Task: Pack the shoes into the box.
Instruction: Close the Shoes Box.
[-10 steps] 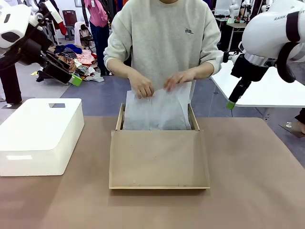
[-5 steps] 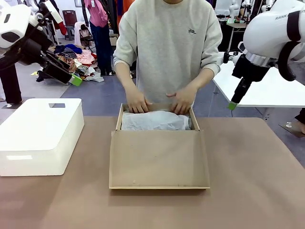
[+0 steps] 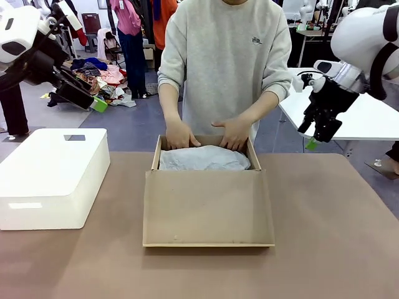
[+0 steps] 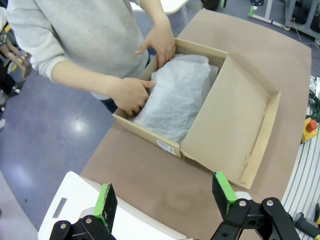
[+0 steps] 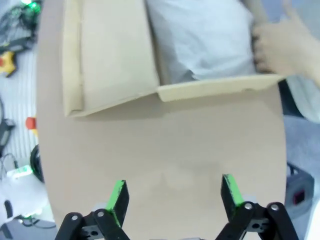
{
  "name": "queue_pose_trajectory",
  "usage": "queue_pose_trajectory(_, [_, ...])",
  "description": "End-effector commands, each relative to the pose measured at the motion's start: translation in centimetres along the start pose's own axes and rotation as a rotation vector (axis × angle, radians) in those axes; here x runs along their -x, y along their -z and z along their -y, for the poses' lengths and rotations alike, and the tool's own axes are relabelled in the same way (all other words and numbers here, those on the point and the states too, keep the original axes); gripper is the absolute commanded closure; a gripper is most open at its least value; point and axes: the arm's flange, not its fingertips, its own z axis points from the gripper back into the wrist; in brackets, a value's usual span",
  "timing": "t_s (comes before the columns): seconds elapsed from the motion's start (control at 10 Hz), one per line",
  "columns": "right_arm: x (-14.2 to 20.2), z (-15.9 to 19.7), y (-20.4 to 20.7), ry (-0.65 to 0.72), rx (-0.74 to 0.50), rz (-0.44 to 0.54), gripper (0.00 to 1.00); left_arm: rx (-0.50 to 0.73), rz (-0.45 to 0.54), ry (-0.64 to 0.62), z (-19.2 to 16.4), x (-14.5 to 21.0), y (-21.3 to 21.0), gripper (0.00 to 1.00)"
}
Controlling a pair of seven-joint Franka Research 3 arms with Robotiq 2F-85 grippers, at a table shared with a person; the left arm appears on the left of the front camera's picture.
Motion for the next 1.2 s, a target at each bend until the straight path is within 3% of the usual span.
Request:
queue_pose_trajectory(0.0, [1.2,1.29,-1.28,-0.062,-0.112,0.064,0.4,0.009,0.005,0.001,-0.02,-0.02,-0.12,0.0])
queue_pose_trajectory(0.3, [1.34,1.72,-1.42,-0.096,-0.223,0.116,0.99,0.009,0.005,0.001,-0.02,-0.02,-0.12,0.0])
queue_pose_trajectory(0.8, [1.21,1.58,-1.38,-0.106,-0.291,0.172,1.0,0.009,0.005,0.001,-0.02,-0.02,-0.12,0.0])
queue_pose_trajectory(1.1, [0.88,1.1,-1.21,-0.025,-0.229,0.122,1.0,0.009,0.005,0.001,-0.02,-0.02,-0.12,0.0])
